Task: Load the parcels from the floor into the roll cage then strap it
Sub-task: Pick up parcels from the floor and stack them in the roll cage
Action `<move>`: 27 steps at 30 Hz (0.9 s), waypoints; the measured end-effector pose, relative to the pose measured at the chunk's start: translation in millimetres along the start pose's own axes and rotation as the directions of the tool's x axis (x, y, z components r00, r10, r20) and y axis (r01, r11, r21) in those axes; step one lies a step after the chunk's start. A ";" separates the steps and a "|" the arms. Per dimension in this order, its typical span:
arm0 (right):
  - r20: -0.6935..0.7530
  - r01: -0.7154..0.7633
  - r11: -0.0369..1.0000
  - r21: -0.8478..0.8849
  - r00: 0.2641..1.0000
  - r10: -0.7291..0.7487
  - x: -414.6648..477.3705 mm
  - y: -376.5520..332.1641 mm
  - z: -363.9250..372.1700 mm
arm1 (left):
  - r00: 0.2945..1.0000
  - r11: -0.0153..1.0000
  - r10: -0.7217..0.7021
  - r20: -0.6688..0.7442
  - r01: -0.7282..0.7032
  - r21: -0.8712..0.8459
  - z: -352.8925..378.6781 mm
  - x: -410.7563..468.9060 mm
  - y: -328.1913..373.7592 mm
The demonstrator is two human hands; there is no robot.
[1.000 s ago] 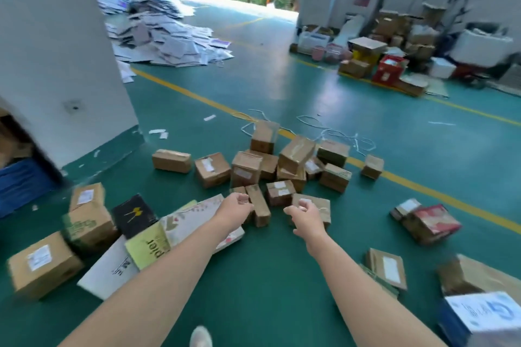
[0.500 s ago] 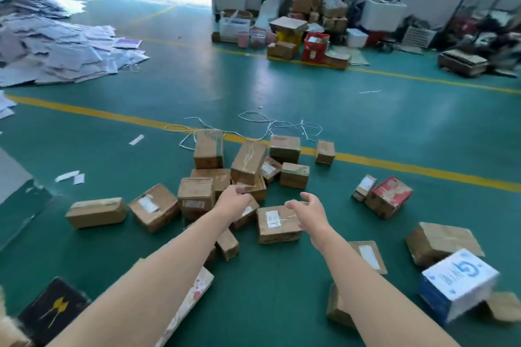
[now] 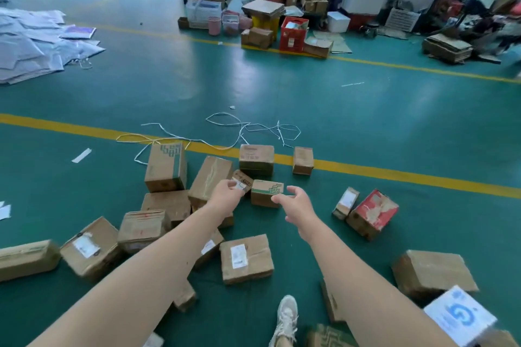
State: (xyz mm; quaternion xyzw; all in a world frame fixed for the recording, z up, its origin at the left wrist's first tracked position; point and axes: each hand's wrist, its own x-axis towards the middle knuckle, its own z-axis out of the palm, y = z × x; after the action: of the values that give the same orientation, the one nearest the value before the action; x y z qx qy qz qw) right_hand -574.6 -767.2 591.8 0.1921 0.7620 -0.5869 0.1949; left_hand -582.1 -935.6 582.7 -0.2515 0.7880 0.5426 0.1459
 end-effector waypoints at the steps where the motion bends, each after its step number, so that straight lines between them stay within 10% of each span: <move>1: 0.019 0.006 0.999 -0.034 1.000 -0.005 20.6 -12.1 -9.0 | 1.000 1.000 -0.015 -0.015 0.014 -0.015 8.9 14.0 16.3; 27: 0.349 0.200 0.944 -0.264 0.932 -0.100 423.1 -251.4 60.0 | 0.940 0.956 -0.228 -0.253 0.167 -0.242 -32.4 380.9 170.4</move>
State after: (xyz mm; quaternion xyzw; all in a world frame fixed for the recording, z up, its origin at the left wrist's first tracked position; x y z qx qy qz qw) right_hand -1061.2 -857.9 562.7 0.0001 0.8099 -0.5038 0.3005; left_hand -991.7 -1007.9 536.2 -0.4180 0.7072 0.5672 0.0592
